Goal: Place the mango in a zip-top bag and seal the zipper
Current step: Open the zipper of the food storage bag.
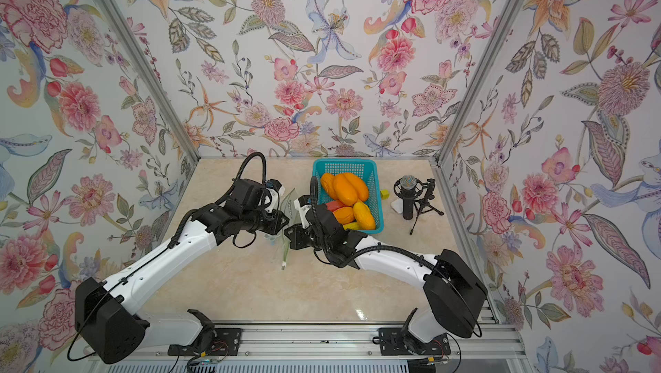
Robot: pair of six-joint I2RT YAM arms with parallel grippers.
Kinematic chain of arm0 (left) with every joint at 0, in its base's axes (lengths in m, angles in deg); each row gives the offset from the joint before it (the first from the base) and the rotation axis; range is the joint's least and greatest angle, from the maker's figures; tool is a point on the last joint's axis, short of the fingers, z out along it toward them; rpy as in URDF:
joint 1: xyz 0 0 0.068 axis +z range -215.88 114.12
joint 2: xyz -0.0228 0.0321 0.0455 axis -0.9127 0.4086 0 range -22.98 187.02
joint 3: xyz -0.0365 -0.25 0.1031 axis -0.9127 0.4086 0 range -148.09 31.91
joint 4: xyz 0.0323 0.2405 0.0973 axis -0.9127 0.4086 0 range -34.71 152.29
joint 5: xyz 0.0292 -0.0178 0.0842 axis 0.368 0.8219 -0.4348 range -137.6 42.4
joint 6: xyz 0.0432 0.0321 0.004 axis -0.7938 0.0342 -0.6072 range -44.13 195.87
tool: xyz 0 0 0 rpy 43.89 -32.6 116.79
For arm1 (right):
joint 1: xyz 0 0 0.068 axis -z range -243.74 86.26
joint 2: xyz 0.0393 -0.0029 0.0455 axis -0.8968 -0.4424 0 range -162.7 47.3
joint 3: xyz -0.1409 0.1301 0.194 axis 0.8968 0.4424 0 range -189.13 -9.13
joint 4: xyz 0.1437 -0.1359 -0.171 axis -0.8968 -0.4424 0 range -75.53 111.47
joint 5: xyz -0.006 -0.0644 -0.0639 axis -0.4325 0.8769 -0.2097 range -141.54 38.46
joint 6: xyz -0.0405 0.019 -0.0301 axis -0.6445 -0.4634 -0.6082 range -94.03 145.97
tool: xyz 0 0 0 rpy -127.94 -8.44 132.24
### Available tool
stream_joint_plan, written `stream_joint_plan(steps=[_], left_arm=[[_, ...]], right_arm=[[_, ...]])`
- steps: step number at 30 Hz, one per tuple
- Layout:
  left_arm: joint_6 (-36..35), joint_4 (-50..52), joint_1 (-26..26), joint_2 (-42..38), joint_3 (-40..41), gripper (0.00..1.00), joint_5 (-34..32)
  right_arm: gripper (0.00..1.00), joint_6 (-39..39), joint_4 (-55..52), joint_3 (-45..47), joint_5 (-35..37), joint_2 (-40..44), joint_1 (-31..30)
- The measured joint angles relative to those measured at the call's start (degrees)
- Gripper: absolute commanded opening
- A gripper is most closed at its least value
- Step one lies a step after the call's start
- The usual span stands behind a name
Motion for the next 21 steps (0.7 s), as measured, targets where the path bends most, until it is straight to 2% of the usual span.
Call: stream_joint_plan(steps=[2, 4, 7, 10, 14, 18, 20, 21], left_arm=[[0.0, 0.02, 0.0, -0.09, 0.02, 0.21, -0.28], [-0.04, 0.02, 0.0, -0.24, 0.15, 0.25, -0.61], [-0.2, 0.11, 0.02, -0.28, 0.35, 0.31, -1.55], [-0.37, 0.5, 0.11, -0.37, 0.9, 0.43, -2.23], [-0.17, 1.22, 0.33, -1.07, 1.29, 0.43, -2.93], [0.22, 1.25, 0.48, -1.79, 1.55, 0.27, -2.89], [0.31, 1.11, 0.55, -1.88, 1.66, 0.09, -2.73], [0.31, 1.07, 0.59, -1.88, 1.75, 0.04, -2.73]], right_arm=[[0.0, 0.0, 0.02, 0.04, 0.02, 0.68, 0.22], [0.0, 0.0, 0.02, 0.17, 0.17, 1.38, 0.48], [0.0, 0.04, 0.28, 0.76, 0.22, 2.58, 1.14], [0.0, 0.04, 0.55, 1.25, 0.52, 3.28, 1.68], [0.0, 0.22, 1.29, 1.7, 0.85, 3.63, 1.97], [0.0, 0.28, 1.66, 2.1, 0.83, 3.63, 1.95], [0.0, 0.44, 2.14, 2.36, 0.83, 3.63, 1.95], [0.0, 0.46, 2.25, 2.49, 0.83, 3.63, 1.95]])
